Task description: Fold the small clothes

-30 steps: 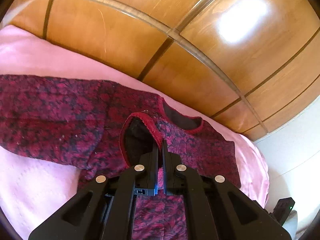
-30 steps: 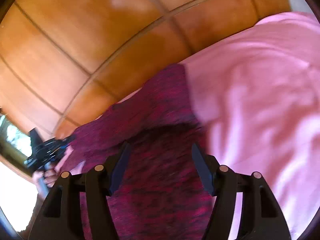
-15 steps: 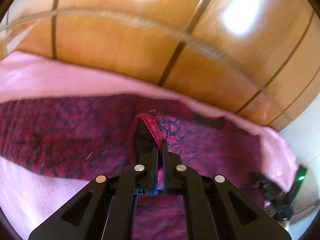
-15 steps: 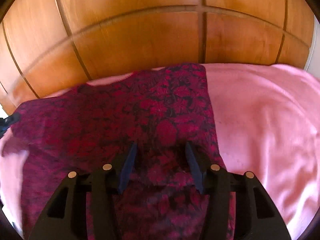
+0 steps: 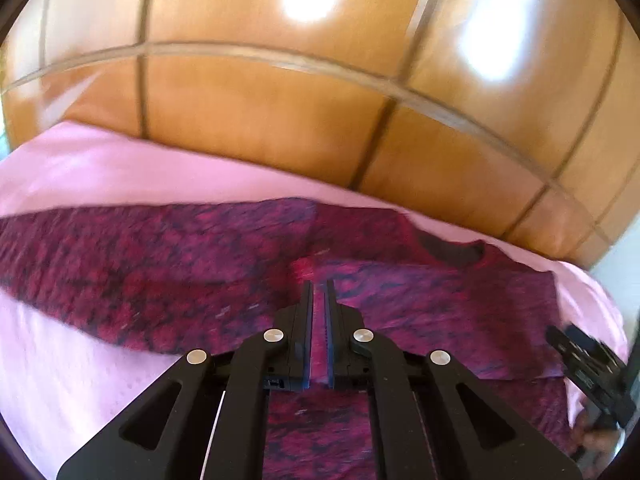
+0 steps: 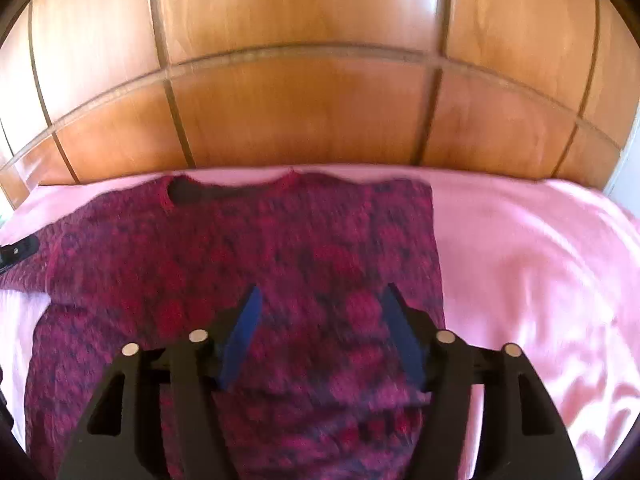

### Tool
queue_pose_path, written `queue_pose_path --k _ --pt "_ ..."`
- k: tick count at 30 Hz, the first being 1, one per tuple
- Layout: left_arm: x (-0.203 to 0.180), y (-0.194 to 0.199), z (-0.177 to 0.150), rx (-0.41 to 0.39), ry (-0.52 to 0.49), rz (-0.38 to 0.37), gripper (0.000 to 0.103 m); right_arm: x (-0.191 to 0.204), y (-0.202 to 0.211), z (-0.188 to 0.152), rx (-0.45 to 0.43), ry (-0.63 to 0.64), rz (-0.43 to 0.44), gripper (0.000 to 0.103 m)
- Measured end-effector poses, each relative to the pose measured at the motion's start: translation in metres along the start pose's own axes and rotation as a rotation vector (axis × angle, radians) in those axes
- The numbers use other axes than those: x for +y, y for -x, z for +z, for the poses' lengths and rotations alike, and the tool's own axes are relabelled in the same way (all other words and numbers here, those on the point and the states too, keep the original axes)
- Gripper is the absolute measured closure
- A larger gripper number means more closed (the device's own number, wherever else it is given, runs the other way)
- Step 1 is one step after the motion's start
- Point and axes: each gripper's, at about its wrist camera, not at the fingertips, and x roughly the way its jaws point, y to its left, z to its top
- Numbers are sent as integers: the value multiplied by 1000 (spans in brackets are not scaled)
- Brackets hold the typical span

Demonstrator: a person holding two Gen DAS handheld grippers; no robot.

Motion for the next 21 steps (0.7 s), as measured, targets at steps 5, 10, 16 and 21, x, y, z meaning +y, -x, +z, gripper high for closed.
queue_pose_path --k 5,10,16,21 --pt "-21 -32 -4 73 -93 -18 101 19 -34 25 27 21 -14 36" --pt "-16 -74 -16 155 -79 9 101 32 -81 29 116 51 -59 31" --pt "12 -39 -16 111 37 -30 101 38 -84 26 84 73 -91 30" --pt "73 0 -23 75 174 -15 101 48 -29 12 -30 86 -69 19"
